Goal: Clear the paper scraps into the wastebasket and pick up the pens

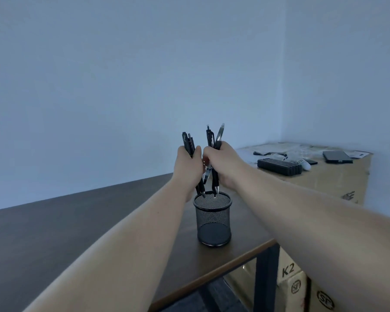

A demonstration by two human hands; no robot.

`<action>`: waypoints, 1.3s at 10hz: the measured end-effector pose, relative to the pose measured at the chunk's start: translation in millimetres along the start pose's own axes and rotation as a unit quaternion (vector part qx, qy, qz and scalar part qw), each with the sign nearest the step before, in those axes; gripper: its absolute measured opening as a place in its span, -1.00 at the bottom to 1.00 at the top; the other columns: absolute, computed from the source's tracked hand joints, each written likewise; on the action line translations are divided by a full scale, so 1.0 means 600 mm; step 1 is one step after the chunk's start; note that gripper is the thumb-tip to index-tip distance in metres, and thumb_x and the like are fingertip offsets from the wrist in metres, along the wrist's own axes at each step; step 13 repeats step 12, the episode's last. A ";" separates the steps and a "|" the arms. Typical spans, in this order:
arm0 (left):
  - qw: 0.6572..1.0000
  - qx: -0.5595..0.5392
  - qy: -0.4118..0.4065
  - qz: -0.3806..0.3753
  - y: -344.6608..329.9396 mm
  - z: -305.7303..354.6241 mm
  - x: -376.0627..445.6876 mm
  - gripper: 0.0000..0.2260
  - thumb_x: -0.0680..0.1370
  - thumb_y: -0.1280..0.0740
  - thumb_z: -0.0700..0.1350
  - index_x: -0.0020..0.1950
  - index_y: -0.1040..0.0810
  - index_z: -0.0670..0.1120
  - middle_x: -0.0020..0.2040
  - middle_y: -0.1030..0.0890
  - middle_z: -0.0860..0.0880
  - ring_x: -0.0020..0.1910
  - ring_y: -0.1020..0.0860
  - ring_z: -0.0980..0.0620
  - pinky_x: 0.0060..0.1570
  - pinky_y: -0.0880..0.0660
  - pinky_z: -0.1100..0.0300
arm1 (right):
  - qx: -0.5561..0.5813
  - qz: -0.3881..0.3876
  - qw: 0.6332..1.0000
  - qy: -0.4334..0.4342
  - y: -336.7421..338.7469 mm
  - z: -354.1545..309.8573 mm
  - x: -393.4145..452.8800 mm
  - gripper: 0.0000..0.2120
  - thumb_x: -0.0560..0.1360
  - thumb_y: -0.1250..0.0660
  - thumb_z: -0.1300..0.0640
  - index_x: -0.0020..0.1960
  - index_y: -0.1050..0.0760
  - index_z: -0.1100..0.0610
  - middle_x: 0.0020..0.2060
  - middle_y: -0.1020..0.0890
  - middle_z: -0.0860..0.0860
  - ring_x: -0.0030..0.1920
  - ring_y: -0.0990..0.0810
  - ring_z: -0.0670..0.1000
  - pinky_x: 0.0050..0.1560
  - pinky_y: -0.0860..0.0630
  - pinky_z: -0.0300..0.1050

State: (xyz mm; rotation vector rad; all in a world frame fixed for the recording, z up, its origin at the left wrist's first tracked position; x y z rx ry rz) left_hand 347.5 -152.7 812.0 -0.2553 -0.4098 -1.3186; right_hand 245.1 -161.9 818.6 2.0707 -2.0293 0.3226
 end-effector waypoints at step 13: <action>0.965 0.217 0.120 -0.087 -0.029 -0.096 -0.041 -0.32 0.53 -0.06 0.30 0.50 -0.03 -0.07 0.52 -0.14 -0.05 0.44 -0.20 -0.03 0.38 -0.16 0.00 | -0.189 -0.055 0.979 -0.047 0.083 0.105 0.000 -0.24 0.40 -0.22 -0.35 0.50 -0.03 -0.15 0.41 -0.26 -0.15 0.45 -0.21 0.03 0.43 -0.14 0.08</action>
Point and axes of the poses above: each hand's wrist, its own x-axis towards the middle knuckle, its own y-axis out of the back of the hand, z = x × y, the point moved 7 cm from there along x, towards the middle knuckle
